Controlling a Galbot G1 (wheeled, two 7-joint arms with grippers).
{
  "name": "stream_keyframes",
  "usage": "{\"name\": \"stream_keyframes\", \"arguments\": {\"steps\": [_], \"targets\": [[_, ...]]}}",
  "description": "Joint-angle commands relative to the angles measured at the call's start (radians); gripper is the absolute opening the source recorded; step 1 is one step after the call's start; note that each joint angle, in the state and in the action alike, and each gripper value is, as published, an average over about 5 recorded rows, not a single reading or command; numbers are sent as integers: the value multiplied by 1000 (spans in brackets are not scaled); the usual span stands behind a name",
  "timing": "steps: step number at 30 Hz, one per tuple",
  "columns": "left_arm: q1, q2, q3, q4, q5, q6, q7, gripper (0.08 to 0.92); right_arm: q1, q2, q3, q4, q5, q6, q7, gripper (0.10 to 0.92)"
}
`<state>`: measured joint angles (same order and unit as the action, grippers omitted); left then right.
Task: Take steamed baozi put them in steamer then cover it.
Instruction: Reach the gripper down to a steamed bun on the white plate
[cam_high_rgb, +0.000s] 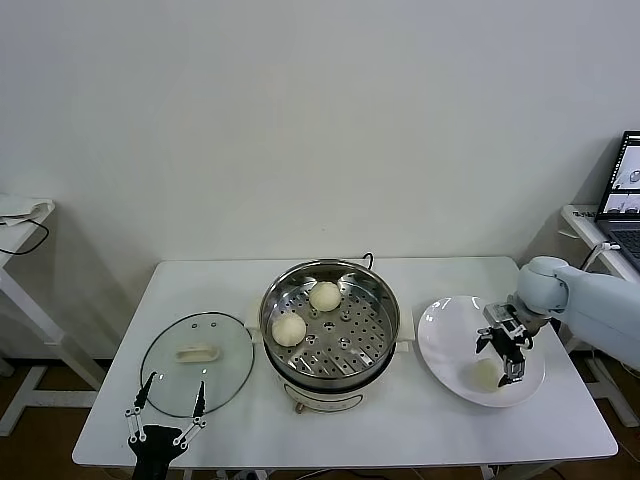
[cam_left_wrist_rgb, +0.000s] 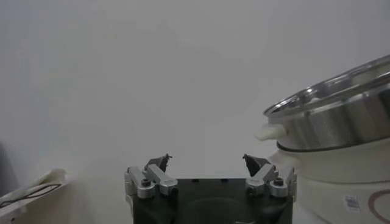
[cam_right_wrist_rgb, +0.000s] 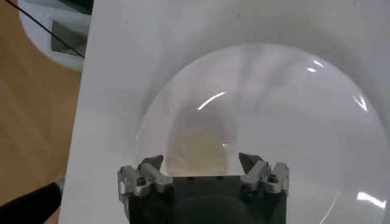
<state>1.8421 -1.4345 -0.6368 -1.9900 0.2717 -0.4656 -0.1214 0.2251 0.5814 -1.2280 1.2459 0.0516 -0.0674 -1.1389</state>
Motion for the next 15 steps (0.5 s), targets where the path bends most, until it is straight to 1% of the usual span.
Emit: {"name": "stream_keyframes", "arguments": {"steps": [1, 9, 12, 15], "targets": [[1, 0, -2, 1, 0, 0, 0, 823, -46, -5, 34, -12, -34, -12, 15, 822], [0, 0, -8, -7, -2, 1, -1, 823, -78, 3, 67, -23, -42, -13, 22, 796], [1, 0, -10, -9, -3, 1, -2, 823, -78, 2, 68, -18, -44, -12, 24, 758], [2, 1, -10, -10, -3, 1, -2, 823, -75, -3, 72, -9, -46, -10, 23, 693]]}}
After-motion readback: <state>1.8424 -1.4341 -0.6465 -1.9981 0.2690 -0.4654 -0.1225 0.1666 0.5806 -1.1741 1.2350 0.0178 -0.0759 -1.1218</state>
